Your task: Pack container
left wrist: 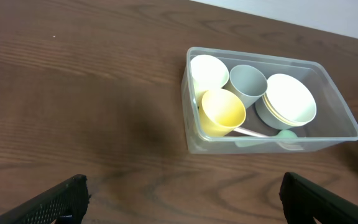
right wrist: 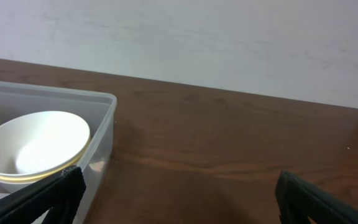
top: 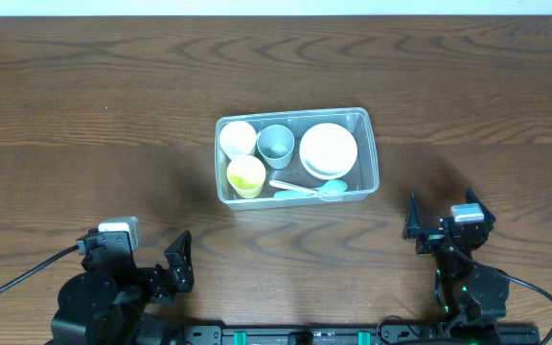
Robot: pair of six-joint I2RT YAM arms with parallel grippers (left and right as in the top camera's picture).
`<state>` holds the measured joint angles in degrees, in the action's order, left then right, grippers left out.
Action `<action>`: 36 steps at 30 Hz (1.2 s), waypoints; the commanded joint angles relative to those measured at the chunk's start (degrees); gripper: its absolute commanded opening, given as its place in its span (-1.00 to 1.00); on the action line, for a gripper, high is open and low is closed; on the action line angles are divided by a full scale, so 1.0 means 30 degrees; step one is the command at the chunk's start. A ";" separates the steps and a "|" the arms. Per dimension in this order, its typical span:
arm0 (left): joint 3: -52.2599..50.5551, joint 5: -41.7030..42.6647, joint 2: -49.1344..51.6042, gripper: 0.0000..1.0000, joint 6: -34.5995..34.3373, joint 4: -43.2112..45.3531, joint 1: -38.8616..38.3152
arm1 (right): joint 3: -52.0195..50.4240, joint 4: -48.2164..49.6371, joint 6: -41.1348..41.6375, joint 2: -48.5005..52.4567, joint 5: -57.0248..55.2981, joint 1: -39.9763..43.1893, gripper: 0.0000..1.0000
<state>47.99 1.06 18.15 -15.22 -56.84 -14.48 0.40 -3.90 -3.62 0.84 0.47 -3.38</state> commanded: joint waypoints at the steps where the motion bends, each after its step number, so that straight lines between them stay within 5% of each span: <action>1: -0.0117 -0.0204 -0.0102 0.96 -0.0117 -0.0036 -0.0036 | -0.0029 -0.0087 -0.0255 -0.0066 0.0073 0.0138 0.99; 13: -0.0124 -0.0204 -0.0175 0.96 -0.0117 -0.0029 0.0007 | -0.0029 -0.0087 -0.0248 -0.0066 0.0073 0.0138 0.99; 21: -0.0138 -0.0211 -0.0634 0.96 -0.0117 -0.0029 0.2914 | -0.0029 -0.0087 -0.0248 -0.0066 0.0073 0.0138 0.99; 28: -0.0940 -0.1239 -0.3541 0.96 0.2084 -0.1712 0.4437 | -0.0029 -0.0087 -0.0248 -0.0066 0.0073 0.0138 0.99; 36: -0.5690 -0.1224 -0.6011 0.96 0.5814 0.3818 0.4852 | -0.0029 -0.0087 -0.0248 -0.0066 0.0073 0.0138 0.98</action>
<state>35.20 -1.93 1.21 -4.14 -49.41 -0.40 0.40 -3.92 -3.62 0.84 0.47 -3.38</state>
